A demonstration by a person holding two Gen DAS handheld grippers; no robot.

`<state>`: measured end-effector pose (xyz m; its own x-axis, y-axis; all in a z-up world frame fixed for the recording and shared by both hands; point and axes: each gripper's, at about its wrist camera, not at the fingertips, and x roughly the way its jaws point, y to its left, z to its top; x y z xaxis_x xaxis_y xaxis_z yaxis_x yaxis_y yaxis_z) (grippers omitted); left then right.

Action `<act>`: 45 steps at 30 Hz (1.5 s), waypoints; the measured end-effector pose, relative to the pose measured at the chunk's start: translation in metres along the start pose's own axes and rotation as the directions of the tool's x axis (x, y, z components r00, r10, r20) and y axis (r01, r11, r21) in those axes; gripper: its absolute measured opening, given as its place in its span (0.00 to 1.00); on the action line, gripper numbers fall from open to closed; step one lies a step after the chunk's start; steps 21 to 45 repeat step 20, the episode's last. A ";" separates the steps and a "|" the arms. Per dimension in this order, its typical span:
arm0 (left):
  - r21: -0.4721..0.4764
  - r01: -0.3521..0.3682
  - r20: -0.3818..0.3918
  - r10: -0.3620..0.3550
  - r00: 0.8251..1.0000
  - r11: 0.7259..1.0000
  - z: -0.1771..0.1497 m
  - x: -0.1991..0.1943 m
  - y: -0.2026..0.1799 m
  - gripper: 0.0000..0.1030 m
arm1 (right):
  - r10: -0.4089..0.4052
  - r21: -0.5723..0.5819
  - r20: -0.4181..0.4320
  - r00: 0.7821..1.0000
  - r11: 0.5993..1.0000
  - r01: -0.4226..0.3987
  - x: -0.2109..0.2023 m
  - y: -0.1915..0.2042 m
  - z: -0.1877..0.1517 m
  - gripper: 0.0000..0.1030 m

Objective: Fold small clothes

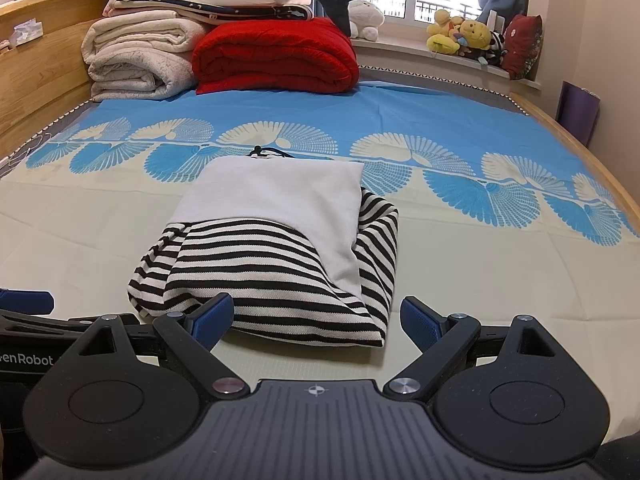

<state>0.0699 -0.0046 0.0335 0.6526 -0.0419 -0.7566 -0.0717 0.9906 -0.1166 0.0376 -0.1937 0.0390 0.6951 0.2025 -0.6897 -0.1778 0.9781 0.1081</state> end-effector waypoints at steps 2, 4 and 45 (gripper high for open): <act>-0.002 0.000 -0.001 0.000 1.000 1.000 0.000 0.000 0.000 1.00 | -0.001 -0.002 -0.001 1.000 1.000 0.001 0.000 0.000 0.000 0.88; -0.003 0.001 -0.002 -0.001 1.000 1.000 0.000 -0.001 0.000 1.00 | -0.001 -0.001 -0.001 1.000 1.000 0.001 0.000 0.001 0.000 0.88; 0.001 0.003 0.000 -0.003 1.000 1.000 0.001 0.000 0.002 1.00 | 0.000 0.001 -0.002 1.000 1.000 0.000 0.001 0.001 0.000 0.88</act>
